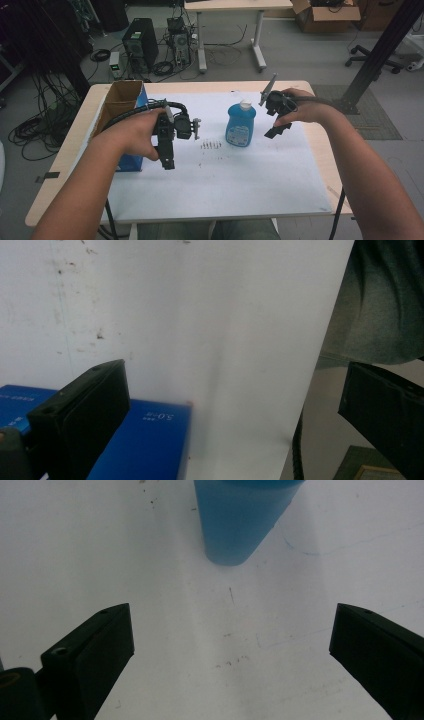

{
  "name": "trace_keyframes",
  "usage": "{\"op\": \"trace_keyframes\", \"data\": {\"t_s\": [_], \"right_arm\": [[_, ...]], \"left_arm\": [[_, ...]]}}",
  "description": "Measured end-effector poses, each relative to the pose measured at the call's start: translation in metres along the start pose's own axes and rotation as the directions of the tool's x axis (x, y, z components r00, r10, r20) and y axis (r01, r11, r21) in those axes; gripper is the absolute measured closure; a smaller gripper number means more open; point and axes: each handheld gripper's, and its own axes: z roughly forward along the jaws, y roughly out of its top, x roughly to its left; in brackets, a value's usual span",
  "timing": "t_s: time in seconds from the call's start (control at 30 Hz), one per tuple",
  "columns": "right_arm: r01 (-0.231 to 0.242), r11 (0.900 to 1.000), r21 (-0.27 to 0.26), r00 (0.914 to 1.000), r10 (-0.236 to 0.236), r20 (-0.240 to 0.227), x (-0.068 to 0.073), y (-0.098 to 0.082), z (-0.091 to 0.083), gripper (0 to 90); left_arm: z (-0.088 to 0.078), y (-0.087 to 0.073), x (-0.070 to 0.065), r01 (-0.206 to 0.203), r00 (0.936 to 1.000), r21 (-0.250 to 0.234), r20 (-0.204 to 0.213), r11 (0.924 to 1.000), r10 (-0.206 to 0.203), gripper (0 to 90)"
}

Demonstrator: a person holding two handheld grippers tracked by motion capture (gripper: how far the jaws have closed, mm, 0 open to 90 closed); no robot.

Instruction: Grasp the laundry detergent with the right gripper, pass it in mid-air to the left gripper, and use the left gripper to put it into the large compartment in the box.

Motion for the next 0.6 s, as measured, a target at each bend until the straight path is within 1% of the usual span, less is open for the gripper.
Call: {"op": "trace_keyframes", "data": {"t_s": [0.17,0.23,0.27,0.3,0.5,0.6], "right_arm": [[-0.013,0.999,-0.03,0.9999,0.013,0.006,-0.001,0.0,0.007,4.4],[-0.015,0.999,-0.045,0.9999,0.016,0.006,-0.002,-0.001,0.01,4.4],[-0.016,0.999,-0.051,0.9999,0.016,0.004,-0.002,-0.001,0.012,4.3],[-0.017,0.998,-0.056,0.9998,0.017,0.003,-0.002,-0.001,0.014,4.4],[-0.025,0.996,-0.082,0.9997,0.025,0.001,-0.001,-0.003,0.022,4.2],[-0.028,0.993,-0.111,0.9996,0.028,-0.004,-0.001,-0.005,0.026,4.2]], "left_arm": [[0.004,0.001,-0.005,-0.014,0.9999,0.009,0.003,0.9999,0.014,0.4],[0.005,0.001,-0.006,-0.014,0.9999,0.0,0.001,0.9999,0.014,0.4],[0.005,0.001,-0.006,-0.019,0.9998,0.005,0.002,0.9998,0.019,0.4],[0.005,0.0,-0.007,-0.013,0.9999,0.005,0.006,0.9999,0.013,0.4],[0.007,-0.002,-0.007,-0.011,0.9999,0.0,0.005,0.9999,0.011,0.4],[0.008,-0.004,-0.008,-0.008,0.9999,0.002,0.006,1.0,0.008,0.4]]}}
